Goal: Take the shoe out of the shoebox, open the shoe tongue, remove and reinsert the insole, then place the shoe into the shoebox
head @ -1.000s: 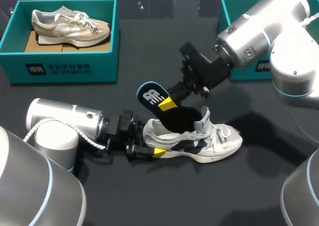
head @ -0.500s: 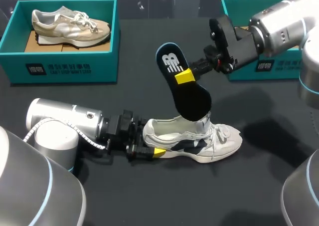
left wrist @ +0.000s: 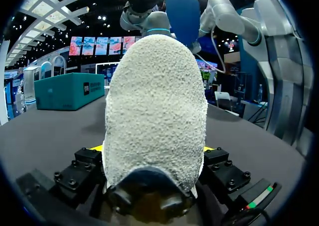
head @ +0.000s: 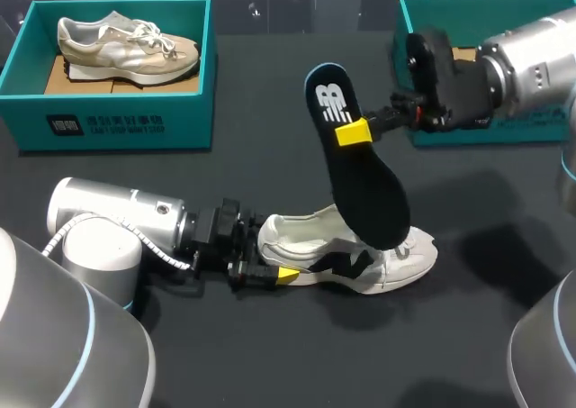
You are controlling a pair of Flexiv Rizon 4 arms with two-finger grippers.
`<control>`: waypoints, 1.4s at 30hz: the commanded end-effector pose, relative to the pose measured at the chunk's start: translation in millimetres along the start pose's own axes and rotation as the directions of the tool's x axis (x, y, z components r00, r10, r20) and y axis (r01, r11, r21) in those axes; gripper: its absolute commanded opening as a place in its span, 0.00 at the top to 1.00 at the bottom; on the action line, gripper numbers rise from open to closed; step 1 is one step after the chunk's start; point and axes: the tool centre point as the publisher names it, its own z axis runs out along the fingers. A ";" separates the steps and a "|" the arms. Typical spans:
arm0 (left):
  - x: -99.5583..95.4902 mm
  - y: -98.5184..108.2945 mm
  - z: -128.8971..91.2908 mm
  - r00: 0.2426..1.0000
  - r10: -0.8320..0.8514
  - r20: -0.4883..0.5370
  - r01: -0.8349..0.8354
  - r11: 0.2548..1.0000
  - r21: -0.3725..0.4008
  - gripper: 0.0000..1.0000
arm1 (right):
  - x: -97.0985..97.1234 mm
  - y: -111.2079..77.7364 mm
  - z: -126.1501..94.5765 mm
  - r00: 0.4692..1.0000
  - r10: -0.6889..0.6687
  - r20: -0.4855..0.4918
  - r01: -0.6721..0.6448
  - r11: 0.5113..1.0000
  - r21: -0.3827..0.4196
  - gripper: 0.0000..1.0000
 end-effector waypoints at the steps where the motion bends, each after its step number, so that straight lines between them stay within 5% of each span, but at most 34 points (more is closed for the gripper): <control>1: -0.1 1.4 1.0 1.000 0.000 0.000 0.000 1.000 0.000 1.00 | 28.3 -28.3 -23.4 0.991 0.113 0.076 -0.093 0.970 -0.224 1.00; 17: -0.1 1.4 1.0 1.000 0.000 0.000 0.000 1.000 0.000 1.00 | 28.7 -30.6 -24.9 0.990 0.117 0.078 -0.096 0.968 -0.231 1.00; 26: -0.1 1.4 1.0 1.000 0.000 0.000 0.000 1.000 0.000 1.00 | 57.1 -48.0 -39.0 0.993 0.057 0.104 -0.024 0.956 -0.291 1.00; 42: -0.1 1.4 1.0 1.000 0.000 0.000 0.000 1.000 0.000 1.00 | 63.9 -60.3 -42.0 0.987 -0.012 0.159 0.060 0.950 -0.306 1.00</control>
